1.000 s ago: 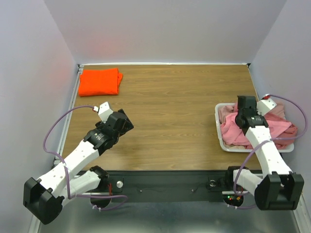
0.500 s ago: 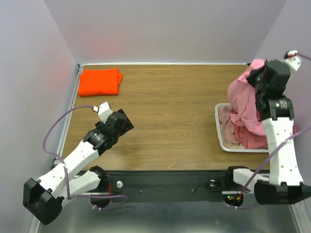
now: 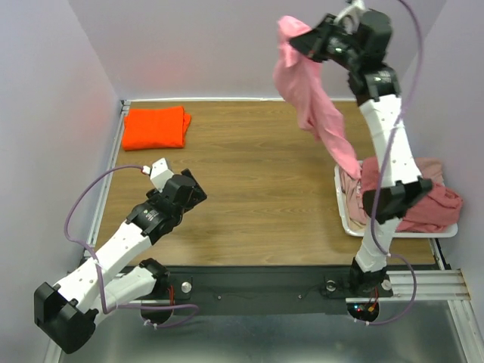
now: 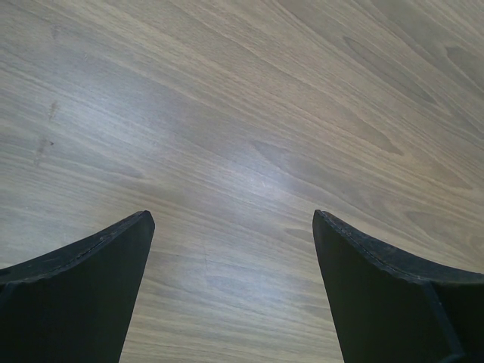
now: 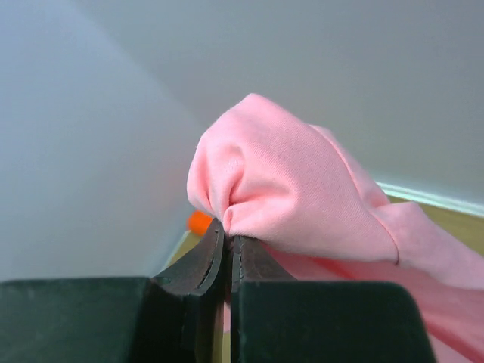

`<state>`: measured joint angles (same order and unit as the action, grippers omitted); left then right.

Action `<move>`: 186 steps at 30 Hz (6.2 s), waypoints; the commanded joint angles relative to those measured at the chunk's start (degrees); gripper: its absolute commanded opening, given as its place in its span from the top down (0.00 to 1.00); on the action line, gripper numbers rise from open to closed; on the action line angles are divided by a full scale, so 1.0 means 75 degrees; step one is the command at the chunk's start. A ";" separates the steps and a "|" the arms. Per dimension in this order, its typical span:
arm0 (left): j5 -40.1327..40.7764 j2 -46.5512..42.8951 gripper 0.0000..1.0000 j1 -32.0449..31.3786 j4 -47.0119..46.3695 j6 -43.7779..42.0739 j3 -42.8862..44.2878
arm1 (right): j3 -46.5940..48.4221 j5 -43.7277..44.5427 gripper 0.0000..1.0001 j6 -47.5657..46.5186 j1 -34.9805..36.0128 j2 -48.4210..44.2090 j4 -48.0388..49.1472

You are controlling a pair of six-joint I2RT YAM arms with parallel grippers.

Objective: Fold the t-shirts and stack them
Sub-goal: Move the tshirt to the center of the board, then flatten the tshirt out

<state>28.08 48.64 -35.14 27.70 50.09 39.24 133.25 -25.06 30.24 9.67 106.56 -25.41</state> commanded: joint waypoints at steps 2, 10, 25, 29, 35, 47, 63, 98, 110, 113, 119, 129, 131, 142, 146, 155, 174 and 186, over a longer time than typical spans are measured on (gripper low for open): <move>0.0393 -0.0134 0.02 0.0044 0.0290 0.0224 0.0556 | 0.2213 -0.1846 1.00 0.0431 0.1497 0.1012 0.1300; 0.0463 -0.0520 0.02 0.0067 0.1027 0.0844 0.0592 | -0.1530 -0.0355 1.00 -0.0304 0.1699 -0.0504 0.1911; 0.0511 -0.0756 0.01 0.0103 0.1709 0.1701 0.0428 | -0.8403 0.0856 0.00 -0.0375 0.0245 -0.1867 0.2064; 0.0160 -0.0334 0.02 0.0091 0.1252 0.1701 0.0077 | -0.8614 0.1254 0.00 -0.0727 0.0246 -0.2500 0.2052; -0.0240 0.0638 0.02 0.0137 0.0701 0.1478 0.0017 | -0.9574 0.2134 0.00 -0.1126 0.0936 -0.3402 0.2040; -0.1258 0.2279 0.02 0.1144 -0.0821 0.0506 0.0006 | -1.0594 0.4278 0.00 -0.0552 0.3081 -0.3533 0.1302; -0.2407 0.6578 0.07 0.3173 -0.3050 -0.1427 0.2793 | -1.1966 0.4091 0.09 0.0374 0.3550 -0.3252 0.1278; -0.2477 0.7711 1.00 0.3068 -0.2392 -0.1756 0.4144 | -1.1673 0.4700 1.00 0.0926 0.3597 -0.2536 0.2380; -0.1670 0.2459 1.00 0.3044 -0.2090 -0.1523 0.3181 | -1.0385 0.6071 1.00 0.0000 0.3585 -0.6167 0.1080; -0.1155 0.1345 1.00 0.3044 -0.1527 -0.1370 0.3322 | -0.9987 0.6387 1.00 -0.0234 0.3585 -0.6730 0.0810; -0.0825 -0.0506 1.00 0.3044 -0.0531 -0.1206 0.4117 | -0.8756 0.6541 1.00 -0.0668 0.3585 -0.7552 0.0365; -0.0450 -0.1295 1.00 0.3056 0.0185 -0.0936 0.4495 | -0.7817 0.5942 1.00 -0.0751 0.3597 -0.7939 -0.0022; -0.0474 -0.1084 1.00 0.3056 0.0173 -0.0866 0.4343 | -0.7957 0.6013 1.00 -0.0669 0.3585 -0.7660 -0.0046; -0.1234 0.3272 0.99 0.3852 -0.1150 -0.0935 0.3685 | -0.7188 0.6641 1.00 -0.0762 0.2861 -0.3868 0.0036; -0.1692 0.5276 0.57 0.4145 -0.1046 -0.1100 0.4551 | -0.6276 0.5229 0.99 -0.1183 0.1783 -0.1994 0.0575; -0.1903 0.6640 0.02 0.4239 -0.0705 -0.1381 0.5445 | -0.4021 0.4525 0.38 -0.1863 0.1218 0.0849 0.0552; -0.3061 0.1530 0.02 0.4204 -0.1254 0.0400 -0.1013 | -0.9594 0.3845 0.00 -0.0401 0.1933 -0.3494 0.0891; -0.3989 0.2384 0.25 0.3818 -0.2638 0.0752 -0.1518 | -1.1344 0.4045 0.00 0.0245 0.1956 -0.5079 0.0892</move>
<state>-0.36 65.01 -5.82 12.01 54.37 28.84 48.47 4.49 30.15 24.38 70.65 -21.65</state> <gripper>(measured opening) 0.781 0.997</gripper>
